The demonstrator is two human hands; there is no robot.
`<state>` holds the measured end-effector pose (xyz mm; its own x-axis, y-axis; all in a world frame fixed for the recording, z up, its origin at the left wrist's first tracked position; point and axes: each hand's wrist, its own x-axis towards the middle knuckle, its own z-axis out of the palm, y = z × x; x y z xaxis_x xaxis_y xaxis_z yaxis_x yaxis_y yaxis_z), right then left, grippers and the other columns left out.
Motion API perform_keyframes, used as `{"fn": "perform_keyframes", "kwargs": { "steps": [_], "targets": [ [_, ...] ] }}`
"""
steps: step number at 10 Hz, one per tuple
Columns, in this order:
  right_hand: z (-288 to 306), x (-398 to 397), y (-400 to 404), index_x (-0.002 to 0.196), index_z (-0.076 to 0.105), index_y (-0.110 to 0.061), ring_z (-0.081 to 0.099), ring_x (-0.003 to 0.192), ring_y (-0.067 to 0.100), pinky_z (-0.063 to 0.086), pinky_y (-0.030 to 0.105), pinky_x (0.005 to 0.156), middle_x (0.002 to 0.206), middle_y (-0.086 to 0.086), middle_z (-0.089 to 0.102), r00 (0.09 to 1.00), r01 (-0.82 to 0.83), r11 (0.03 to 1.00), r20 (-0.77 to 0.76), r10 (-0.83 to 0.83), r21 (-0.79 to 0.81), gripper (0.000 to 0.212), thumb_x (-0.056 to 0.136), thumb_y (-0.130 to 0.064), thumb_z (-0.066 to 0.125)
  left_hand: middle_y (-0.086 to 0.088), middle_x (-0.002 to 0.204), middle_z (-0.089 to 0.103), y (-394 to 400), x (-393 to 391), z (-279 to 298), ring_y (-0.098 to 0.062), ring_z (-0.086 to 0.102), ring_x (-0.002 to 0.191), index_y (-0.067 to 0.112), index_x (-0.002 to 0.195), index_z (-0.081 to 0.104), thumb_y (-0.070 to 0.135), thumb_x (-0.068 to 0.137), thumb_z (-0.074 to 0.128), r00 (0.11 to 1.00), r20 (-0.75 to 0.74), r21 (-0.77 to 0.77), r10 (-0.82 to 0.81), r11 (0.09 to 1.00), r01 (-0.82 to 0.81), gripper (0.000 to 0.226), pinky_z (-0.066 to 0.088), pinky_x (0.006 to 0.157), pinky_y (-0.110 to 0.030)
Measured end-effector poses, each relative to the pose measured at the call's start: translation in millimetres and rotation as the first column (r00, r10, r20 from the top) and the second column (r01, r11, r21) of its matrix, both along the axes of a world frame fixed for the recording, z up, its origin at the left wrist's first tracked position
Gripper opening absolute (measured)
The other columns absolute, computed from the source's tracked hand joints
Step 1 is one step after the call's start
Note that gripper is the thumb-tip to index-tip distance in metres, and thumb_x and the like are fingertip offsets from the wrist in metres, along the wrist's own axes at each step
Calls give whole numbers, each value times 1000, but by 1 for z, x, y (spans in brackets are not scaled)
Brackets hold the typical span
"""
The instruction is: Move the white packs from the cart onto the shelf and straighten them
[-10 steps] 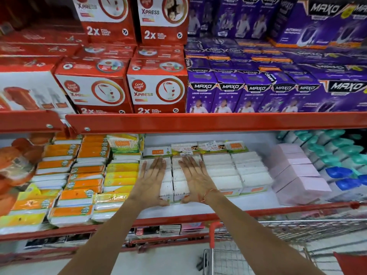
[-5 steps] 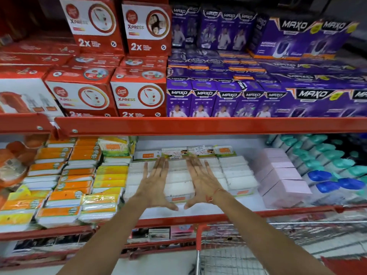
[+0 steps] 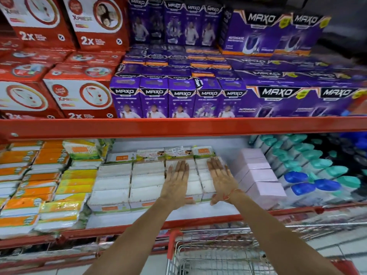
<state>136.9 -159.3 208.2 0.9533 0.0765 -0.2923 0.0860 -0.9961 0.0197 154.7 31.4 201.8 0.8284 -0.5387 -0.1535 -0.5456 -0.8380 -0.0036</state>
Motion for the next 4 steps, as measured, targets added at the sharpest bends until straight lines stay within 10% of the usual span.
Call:
{"fn": "perform_keyframes", "kwargs": {
  "steps": [4],
  "targets": [
    [3,-7,9,145,-20,0,-17,146,33,-9,45,118,158,17,-18,998,-6,999,60,8,-39,141,61,-49,82,-18,157,-20,-1,-8,9,-32,-20,145,-1,146,-16,73,72,53,999,-37,-17,38,999,-39,125,-6,121,-50]
  ]
}}
